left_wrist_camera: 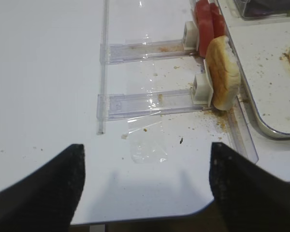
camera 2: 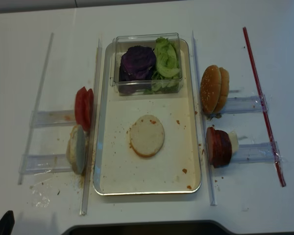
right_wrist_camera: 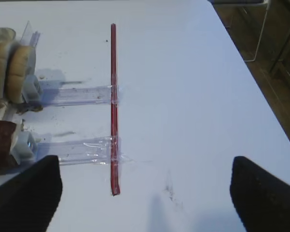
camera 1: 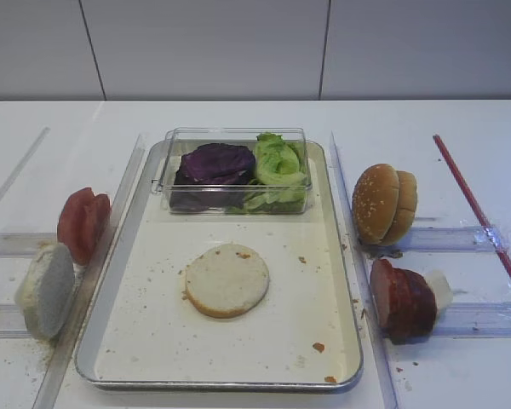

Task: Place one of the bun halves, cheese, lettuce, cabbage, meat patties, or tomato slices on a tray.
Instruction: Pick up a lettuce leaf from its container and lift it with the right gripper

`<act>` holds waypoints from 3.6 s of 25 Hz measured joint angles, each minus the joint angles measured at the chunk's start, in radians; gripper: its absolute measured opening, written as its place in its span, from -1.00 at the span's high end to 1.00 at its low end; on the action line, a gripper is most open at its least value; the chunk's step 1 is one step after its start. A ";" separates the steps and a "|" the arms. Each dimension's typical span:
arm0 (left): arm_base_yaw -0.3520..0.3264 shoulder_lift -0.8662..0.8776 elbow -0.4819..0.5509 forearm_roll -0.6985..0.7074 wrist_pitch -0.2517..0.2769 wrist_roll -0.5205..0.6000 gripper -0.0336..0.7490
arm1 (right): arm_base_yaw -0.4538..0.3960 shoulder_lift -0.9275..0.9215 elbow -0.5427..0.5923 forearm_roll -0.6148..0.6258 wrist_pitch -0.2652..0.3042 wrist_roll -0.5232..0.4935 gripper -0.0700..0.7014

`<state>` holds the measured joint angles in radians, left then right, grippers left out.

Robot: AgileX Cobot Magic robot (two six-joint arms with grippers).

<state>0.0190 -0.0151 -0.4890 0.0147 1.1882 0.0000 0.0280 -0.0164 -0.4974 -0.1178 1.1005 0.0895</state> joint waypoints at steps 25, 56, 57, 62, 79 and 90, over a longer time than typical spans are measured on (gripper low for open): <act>0.000 0.000 0.000 0.000 -0.003 0.000 -0.34 | 0.000 0.488 -0.415 0.244 0.066 -0.089 -0.62; 0.000 0.000 0.002 0.002 -0.004 0.007 -0.34 | 0.230 1.347 -0.994 0.359 0.154 -0.147 -0.55; 0.000 0.000 0.002 0.002 -0.004 0.007 -0.34 | 0.244 1.369 -1.017 0.345 0.155 -0.139 -0.55; 0.000 0.000 0.002 0.002 -0.007 0.007 -0.34 | 0.310 1.500 -1.126 0.302 0.158 -0.100 -0.55; 0.000 0.000 0.002 0.002 -0.007 0.007 -0.34 | 0.380 1.897 -1.431 0.319 0.158 -0.083 -0.46; 0.000 0.000 0.002 0.002 -0.007 0.007 -0.34 | 0.416 2.097 -1.523 0.337 0.149 -0.108 -0.40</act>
<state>0.0190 -0.0151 -0.4869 0.0170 1.1816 0.0069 0.4438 2.0805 -2.0200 0.2191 1.2498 -0.0182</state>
